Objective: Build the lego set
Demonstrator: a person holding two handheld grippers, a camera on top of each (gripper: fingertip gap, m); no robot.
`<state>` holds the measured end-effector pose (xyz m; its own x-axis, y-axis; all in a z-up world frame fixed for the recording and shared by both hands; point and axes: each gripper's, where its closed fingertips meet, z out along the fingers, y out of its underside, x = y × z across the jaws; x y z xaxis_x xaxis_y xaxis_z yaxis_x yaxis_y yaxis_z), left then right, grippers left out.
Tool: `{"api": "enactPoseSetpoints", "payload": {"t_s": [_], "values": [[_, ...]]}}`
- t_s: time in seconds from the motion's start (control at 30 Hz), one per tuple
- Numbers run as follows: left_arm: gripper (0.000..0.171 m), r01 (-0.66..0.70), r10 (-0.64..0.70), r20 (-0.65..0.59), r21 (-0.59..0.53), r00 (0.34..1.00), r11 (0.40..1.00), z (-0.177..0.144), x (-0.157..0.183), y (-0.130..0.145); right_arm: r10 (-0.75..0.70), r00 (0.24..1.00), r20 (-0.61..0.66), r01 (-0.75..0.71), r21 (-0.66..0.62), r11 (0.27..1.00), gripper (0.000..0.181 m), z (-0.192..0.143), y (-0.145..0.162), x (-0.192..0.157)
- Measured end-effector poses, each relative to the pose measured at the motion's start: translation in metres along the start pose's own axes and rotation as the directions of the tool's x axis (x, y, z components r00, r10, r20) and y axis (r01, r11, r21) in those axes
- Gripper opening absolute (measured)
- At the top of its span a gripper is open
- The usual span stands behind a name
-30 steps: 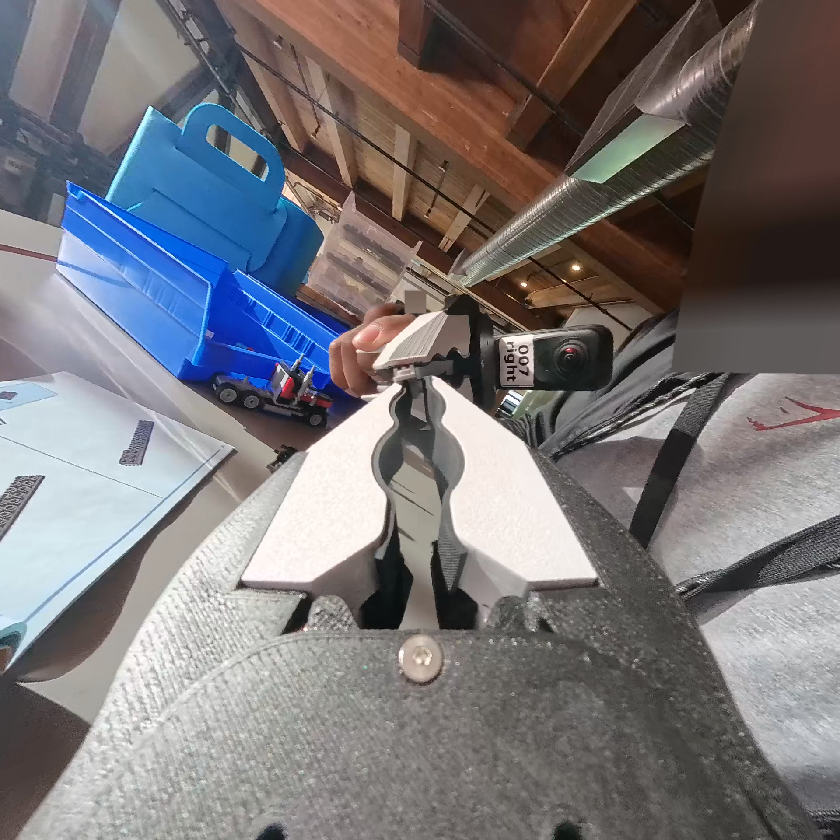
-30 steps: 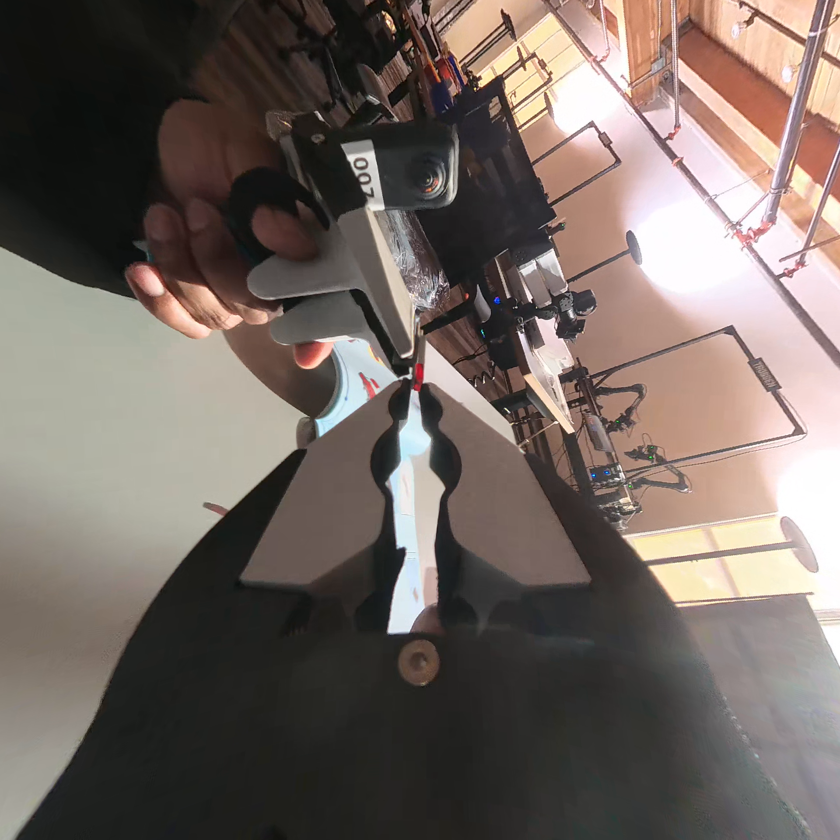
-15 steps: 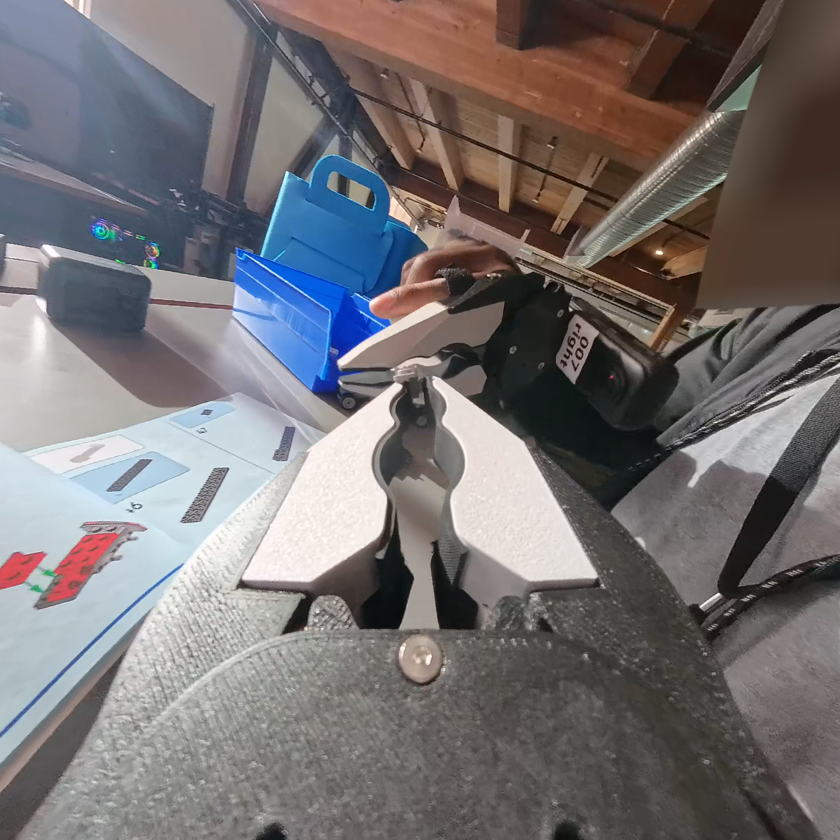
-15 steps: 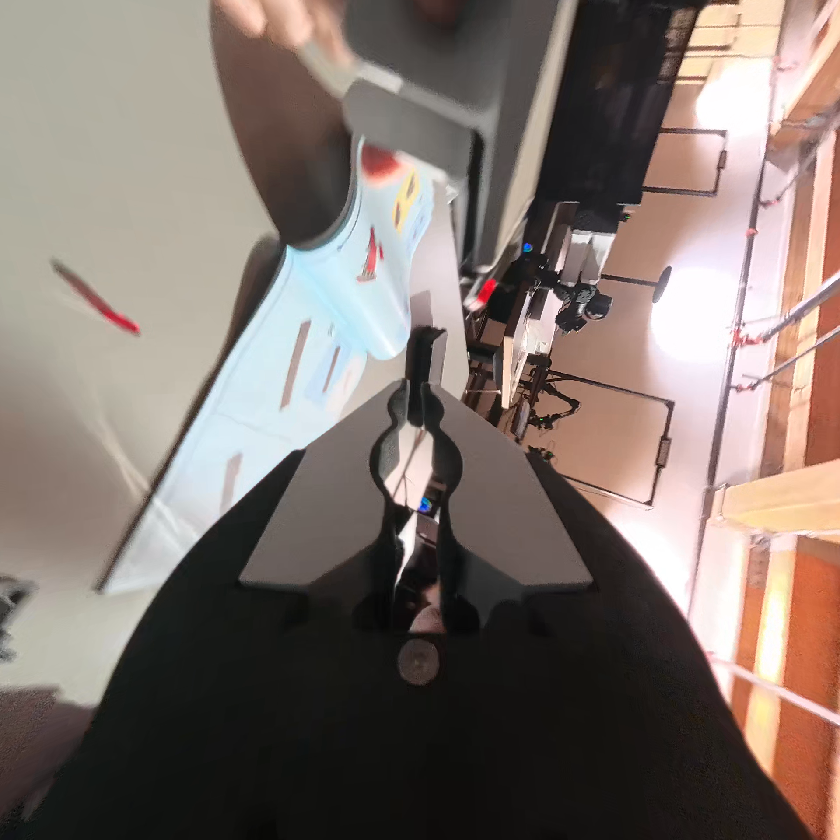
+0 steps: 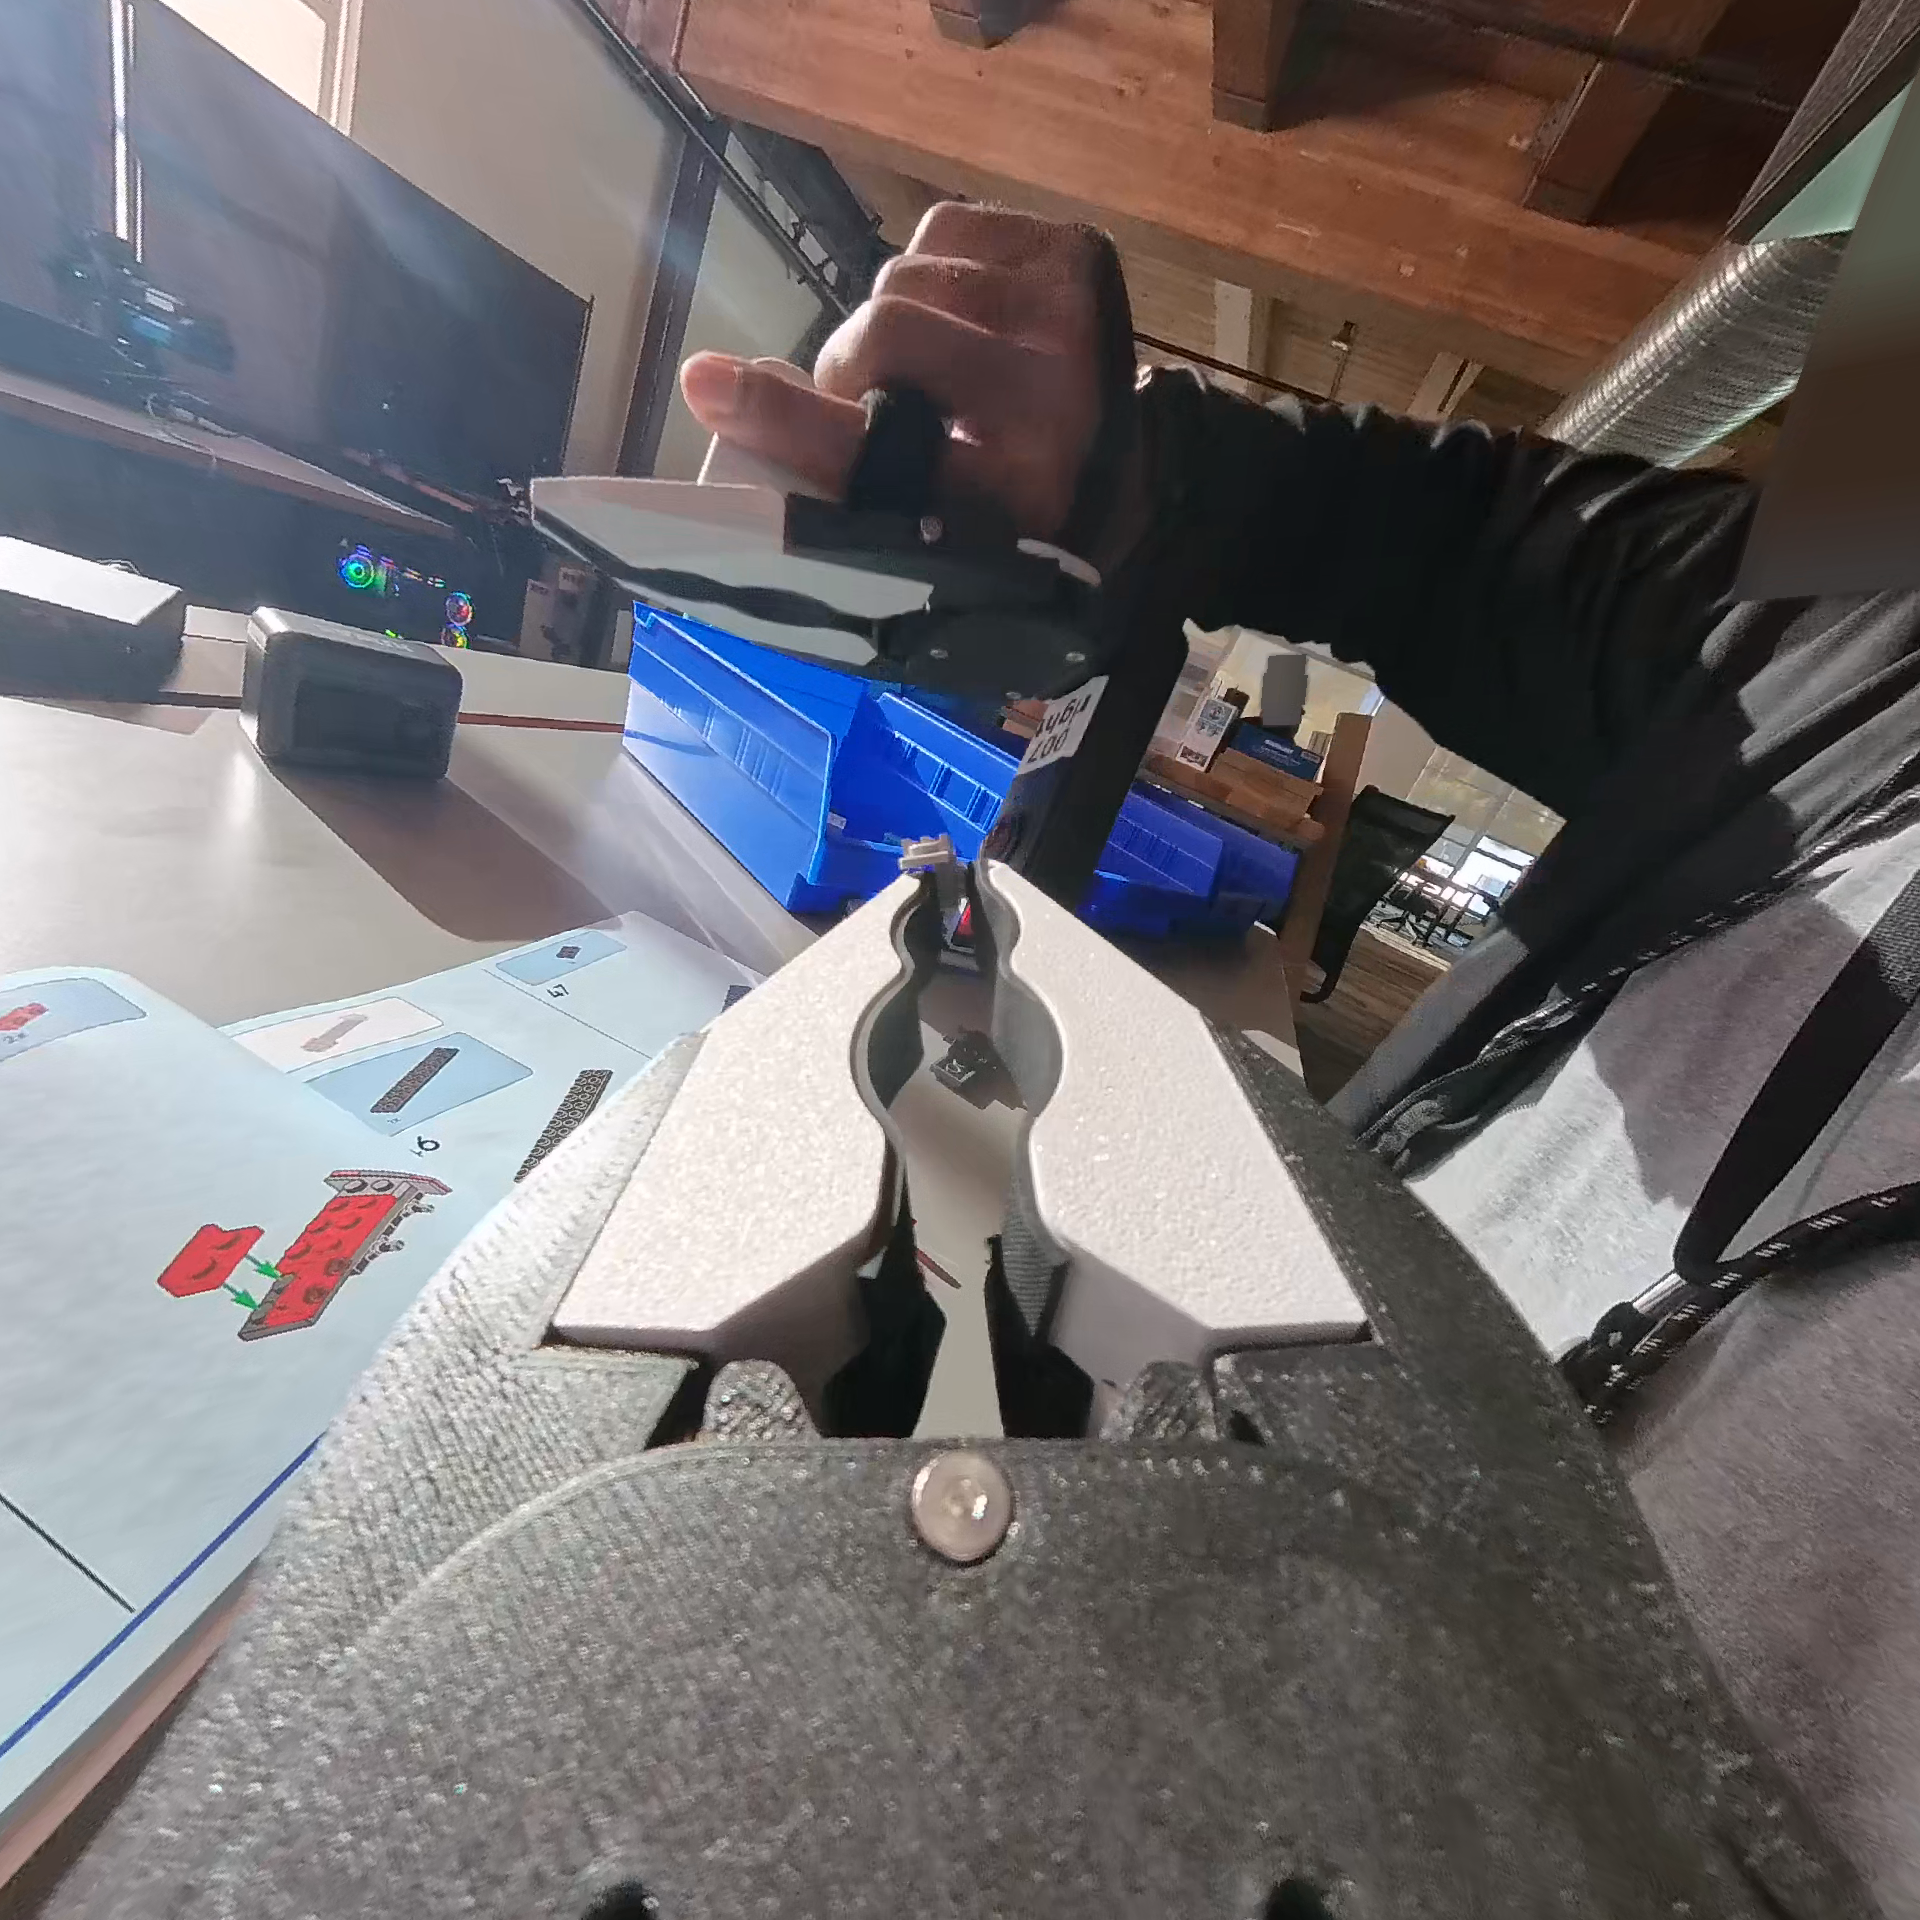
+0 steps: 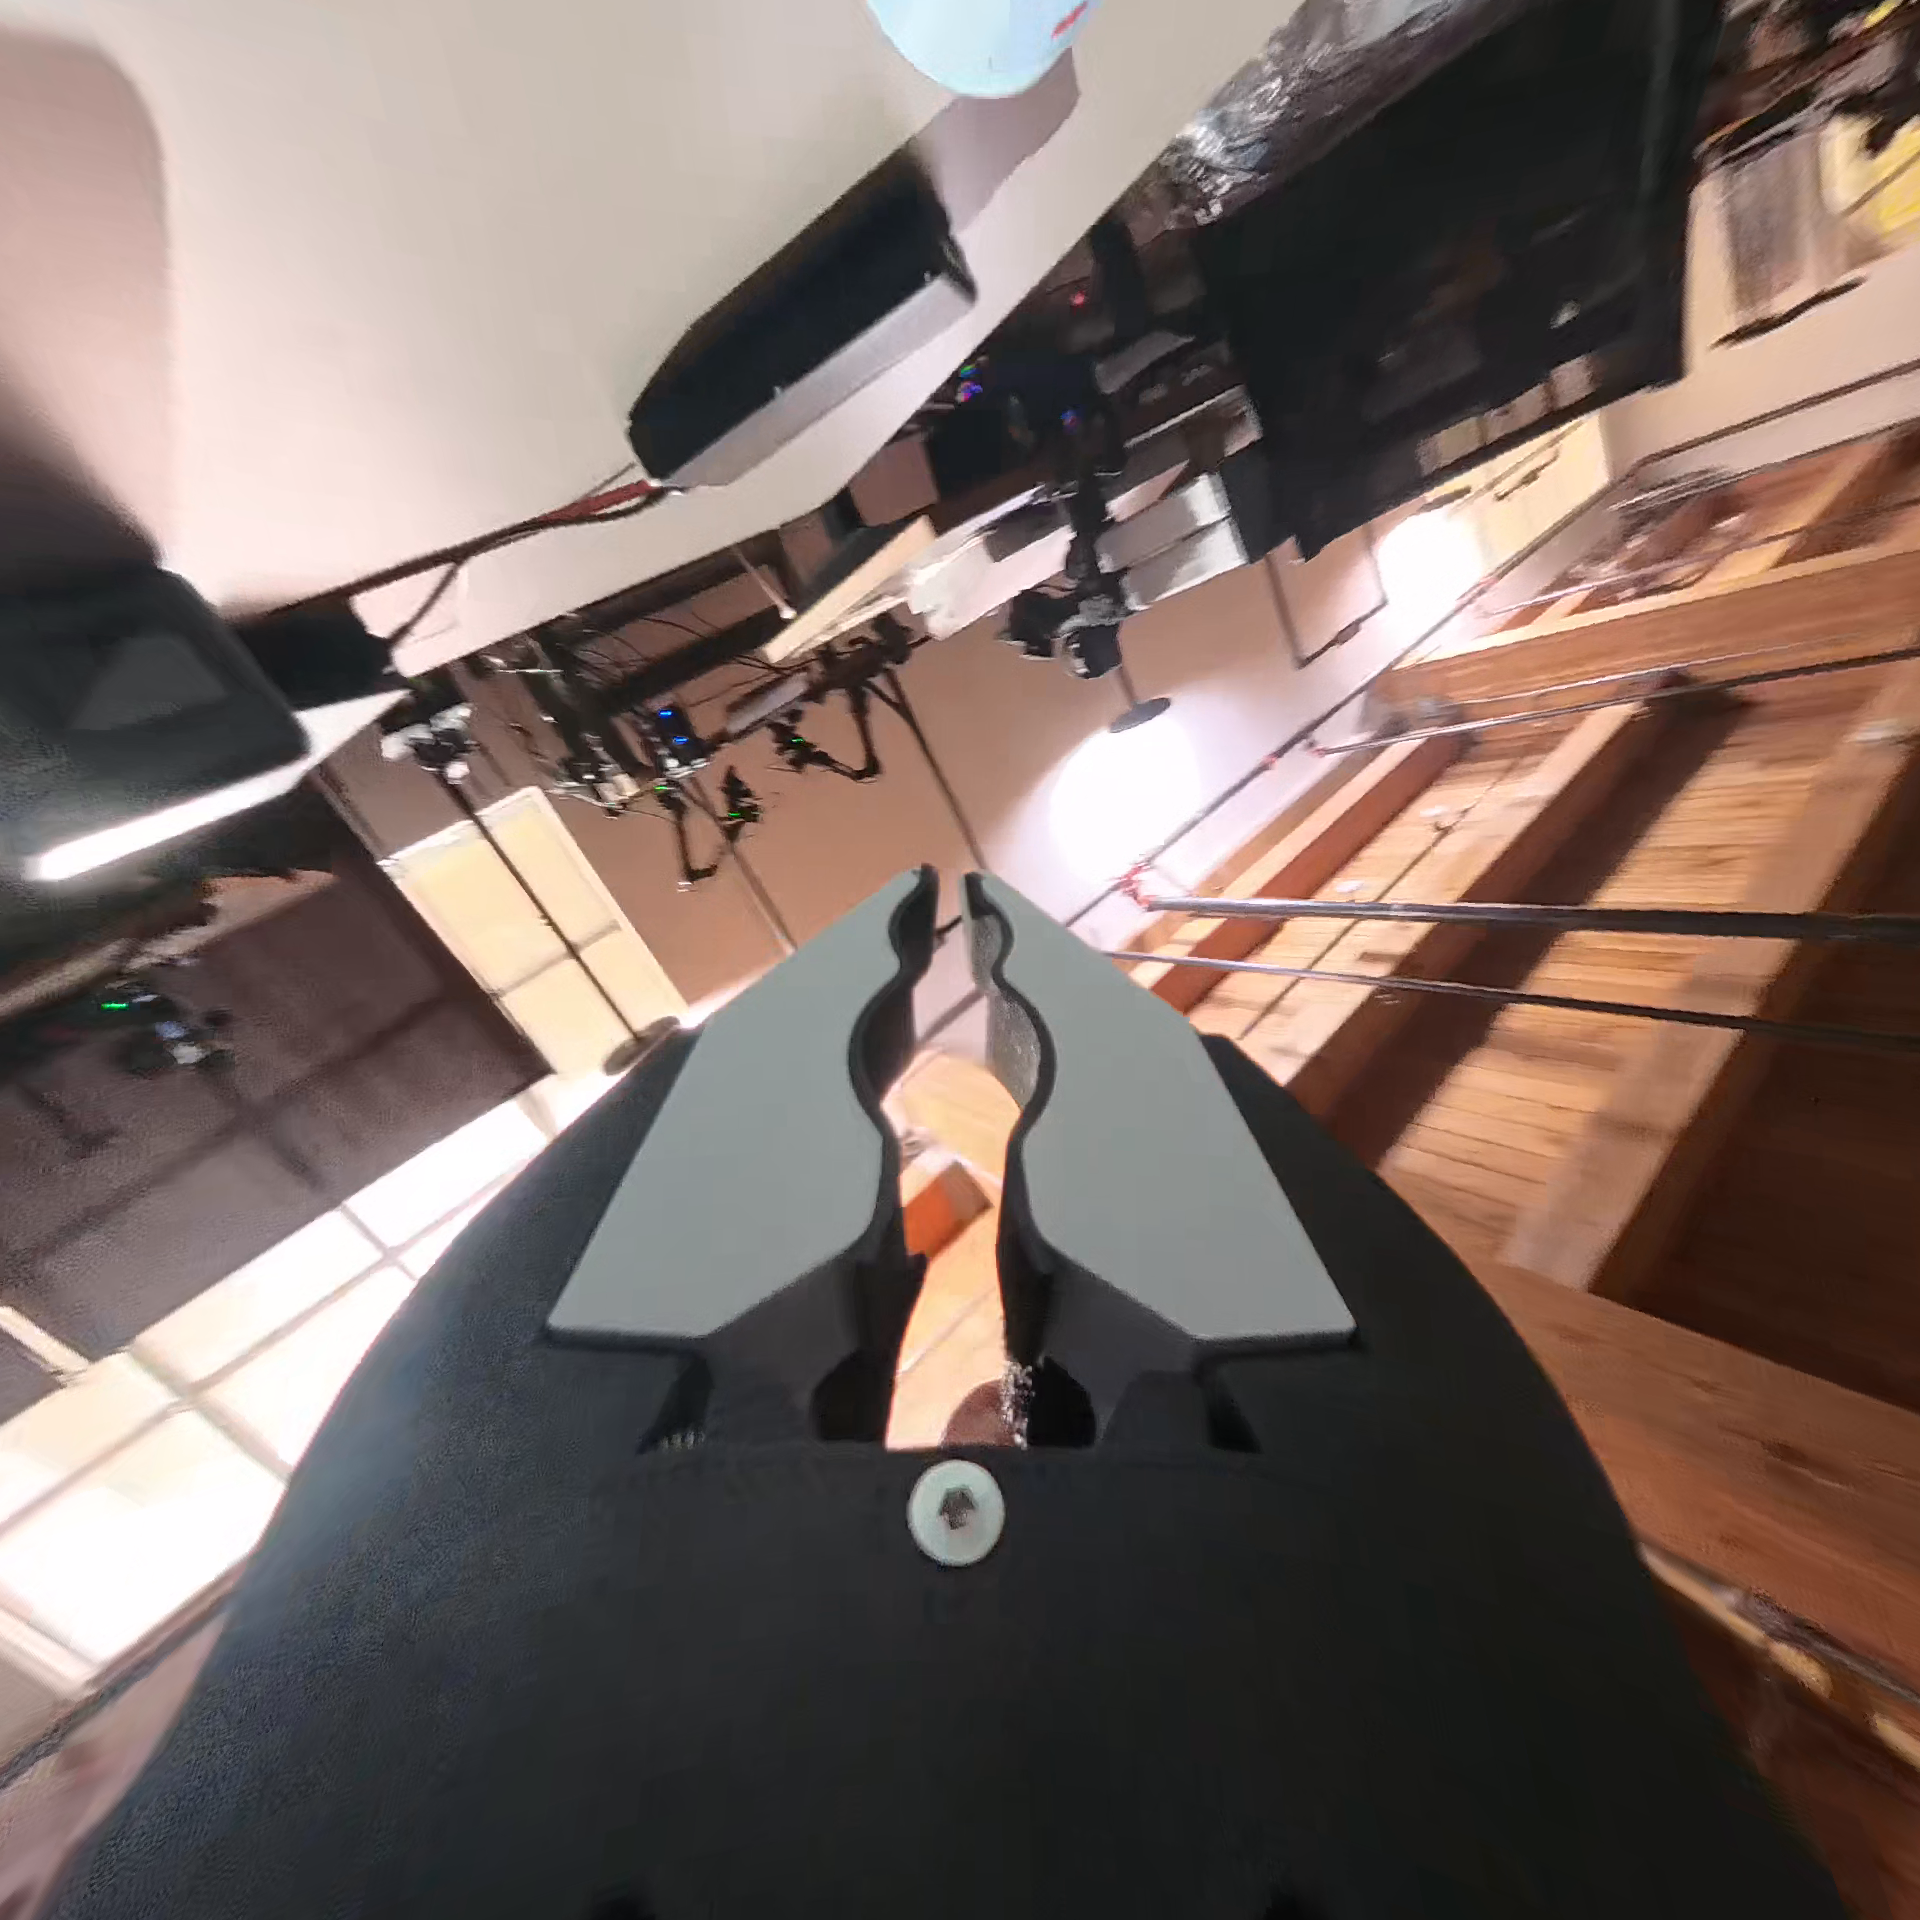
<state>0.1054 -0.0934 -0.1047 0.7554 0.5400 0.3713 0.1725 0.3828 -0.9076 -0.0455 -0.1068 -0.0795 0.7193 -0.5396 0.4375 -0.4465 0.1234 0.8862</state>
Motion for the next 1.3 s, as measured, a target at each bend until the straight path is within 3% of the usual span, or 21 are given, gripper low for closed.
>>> {"api": "enactPoseSetpoints", "payload": {"t_s": [0.17, 0.43, 0.67, 0.87, 1.03, 1.17, 1.23, 1.3], "values": [[0.006, 0.003, -0.003, -0.010, 0.004, 1.000, 1.000, 0.000, 0.001, 0.000, -0.045, 0.998, -0.047, 0.047, 0.059, 0.997, 0.007, -0.005, -0.014, 0.008], [0.006, 0.008, -0.008, -0.028, 0.011, 1.000, 1.000, -0.001, 0.002, -0.001, -0.023, 1.000, -0.005, 0.023, 0.031, 0.999, 0.007, 0.011, -0.007, 0.019], [0.006, 0.016, -0.014, -0.031, 0.036, 0.999, 0.999, -0.004, 0.002, -0.005, -0.001, 0.976, 0.216, -0.002, 0.015, 1.000, 0.007, 0.039, -0.001, 0.001], [0.005, 0.014, -0.013, -0.025, 0.064, 1.000, 0.998, -0.007, 0.000, -0.009, 0.045, 0.845, 0.534, -0.040, -0.021, 0.999, 0.007, 0.051, 0.008, -0.045], [0.005, 0.013, -0.012, -0.022, 0.077, 1.000, 0.997, -0.009, -0.001, -0.011, 0.134, 0.731, 0.669, -0.108, -0.080, 0.991, 0.008, 0.048, 0.005, -0.075], [0.005, 0.004, -0.003, -0.017, 0.077, 1.000, 0.997, -0.009, -0.001, -0.011, 0.246, 0.596, 0.765, -0.198, -0.157, 0.968, 0.007, 0.038, -0.007, -0.104], [0.005, -0.002, 0.003, -0.014, 0.080, 1.000, 0.997, -0.009, -0.001, -0.012, 0.378, 0.517, 0.768, -0.306, -0.246, 0.920, 0.007, 0.035, -0.014, -0.112], [0.006, -0.007, 0.008, -0.015, 0.085, 1.000, 0.996, -0.010, 0.000, -0.013, 0.589, 0.368, 0.719, -0.477, -0.398, 0.784, 0.008, 0.028, -0.018, -0.114]]}}
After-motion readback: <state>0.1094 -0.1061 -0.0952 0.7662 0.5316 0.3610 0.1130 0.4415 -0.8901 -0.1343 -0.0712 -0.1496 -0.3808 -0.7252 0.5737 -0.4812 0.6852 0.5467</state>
